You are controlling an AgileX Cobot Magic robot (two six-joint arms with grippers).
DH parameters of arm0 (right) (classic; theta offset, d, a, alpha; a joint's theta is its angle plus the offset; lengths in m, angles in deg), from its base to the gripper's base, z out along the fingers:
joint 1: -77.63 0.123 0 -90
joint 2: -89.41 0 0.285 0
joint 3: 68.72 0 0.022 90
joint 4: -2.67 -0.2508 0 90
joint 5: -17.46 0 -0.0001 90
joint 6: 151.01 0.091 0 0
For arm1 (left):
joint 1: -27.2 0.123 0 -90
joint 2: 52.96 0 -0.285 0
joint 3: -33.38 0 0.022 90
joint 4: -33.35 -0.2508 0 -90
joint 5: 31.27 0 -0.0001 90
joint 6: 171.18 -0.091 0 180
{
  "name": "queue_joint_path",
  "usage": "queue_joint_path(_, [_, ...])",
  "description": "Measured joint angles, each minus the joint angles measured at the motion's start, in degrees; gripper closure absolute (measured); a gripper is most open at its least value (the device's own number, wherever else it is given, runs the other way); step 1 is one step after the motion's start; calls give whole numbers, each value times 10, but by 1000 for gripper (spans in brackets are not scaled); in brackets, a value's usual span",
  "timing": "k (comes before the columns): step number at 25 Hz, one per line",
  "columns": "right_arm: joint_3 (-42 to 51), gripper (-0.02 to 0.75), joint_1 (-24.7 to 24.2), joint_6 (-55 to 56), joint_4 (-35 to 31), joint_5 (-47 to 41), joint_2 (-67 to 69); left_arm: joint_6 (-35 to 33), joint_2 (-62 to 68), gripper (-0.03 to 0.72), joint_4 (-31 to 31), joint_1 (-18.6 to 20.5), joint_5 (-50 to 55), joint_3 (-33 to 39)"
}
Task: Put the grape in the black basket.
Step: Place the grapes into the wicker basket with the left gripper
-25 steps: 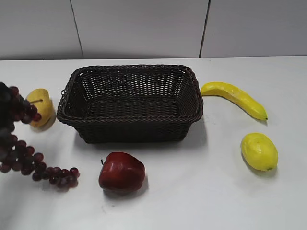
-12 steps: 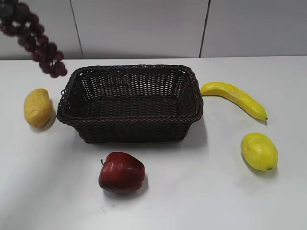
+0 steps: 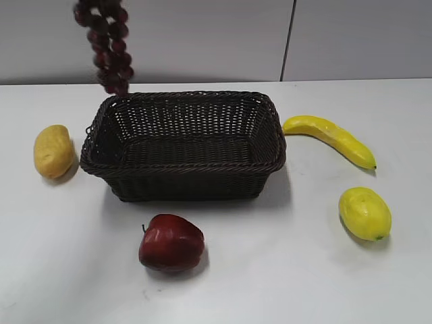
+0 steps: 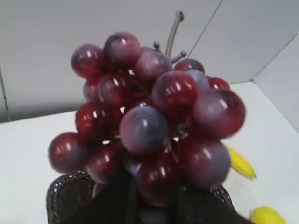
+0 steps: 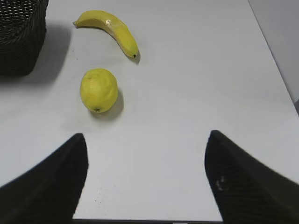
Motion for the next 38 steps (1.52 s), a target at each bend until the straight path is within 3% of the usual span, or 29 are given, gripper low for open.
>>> queue_joint_path(11, [0,148,0,0,0,0,0,0,191,573,-2,-67,-9,0])
queue_joint_path(19, [0,148,0,0,0,0,0,0,277,574,-2,-74,-10,0])
queue_joint_path(22, [0,148,0,0,0,0,0,0,281,463,-1,-74,-9,0])
queue_joint_path(25, [0,148,0,0,0,0,0,0,280,213,0,-74,-7,0])
queue_joint_path(27, [0,148,0,0,0,0,0,0,273,91,0,-74,-2,0])
queue_joint_path(29, [0,148,0,0,0,0,0,0,260,65,0,-74,7,-1])
queue_joint_path(38, [0,148,0,0,0,0,0,0,138,113,-69,-74,132,-64])
